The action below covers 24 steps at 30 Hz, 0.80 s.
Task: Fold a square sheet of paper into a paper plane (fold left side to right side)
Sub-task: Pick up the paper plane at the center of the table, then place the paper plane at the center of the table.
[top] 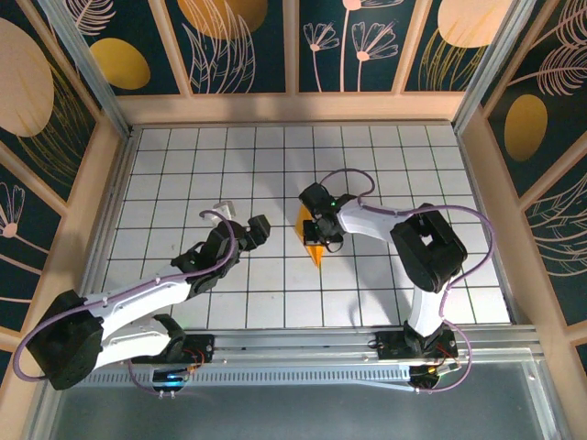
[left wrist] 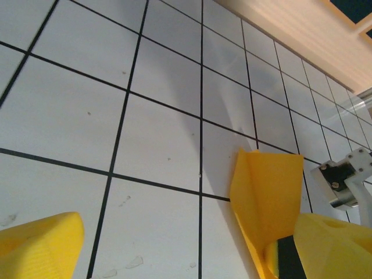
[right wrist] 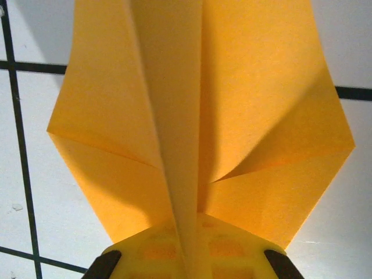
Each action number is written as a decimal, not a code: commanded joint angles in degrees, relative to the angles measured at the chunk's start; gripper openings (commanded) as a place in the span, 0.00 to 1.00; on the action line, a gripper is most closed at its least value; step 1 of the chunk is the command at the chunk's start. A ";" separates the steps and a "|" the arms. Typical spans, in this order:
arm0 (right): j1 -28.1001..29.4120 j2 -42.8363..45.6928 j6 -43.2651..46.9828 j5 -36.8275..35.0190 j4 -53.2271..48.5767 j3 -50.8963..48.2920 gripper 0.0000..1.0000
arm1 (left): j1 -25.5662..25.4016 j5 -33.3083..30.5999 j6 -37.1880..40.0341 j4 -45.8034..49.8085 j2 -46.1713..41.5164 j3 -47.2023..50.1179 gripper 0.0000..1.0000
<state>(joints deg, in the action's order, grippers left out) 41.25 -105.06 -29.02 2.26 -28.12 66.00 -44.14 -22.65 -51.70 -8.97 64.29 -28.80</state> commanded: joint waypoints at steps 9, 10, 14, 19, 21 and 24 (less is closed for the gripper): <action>-4.28 -3.19 3.11 -7.32 -11.11 15.52 0.00 | 0.55 -4.36 3.00 4.13 -3.81 0.41 0.94; -4.87 -4.30 3.39 -7.57 -11.85 16.86 0.00 | 0.57 -4.34 3.00 4.14 -3.82 0.49 0.95; -6.69 -7.47 3.86 -7.80 -13.19 20.30 0.00 | 0.59 -4.10 2.96 4.06 -3.65 0.50 0.95; -8.16 -11.35 4.72 -6.96 -14.48 23.91 0.00 | 0.58 -3.47 3.07 3.87 -2.78 0.31 0.95; -8.47 -12.85 5.13 -7.01 -15.03 24.92 0.00 | 0.63 -3.24 3.05 3.79 -2.43 0.23 0.95; -8.78 -14.37 5.50 -6.77 -15.40 25.85 0.00 | 0.62 -3.12 3.18 3.70 -1.90 0.06 0.95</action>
<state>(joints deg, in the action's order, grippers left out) 32.71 -118.15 -24.67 -3.64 -40.97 89.80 -43.81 -25.58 -49.56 -5.74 61.87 -28.77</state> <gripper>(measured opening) 0.052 0.954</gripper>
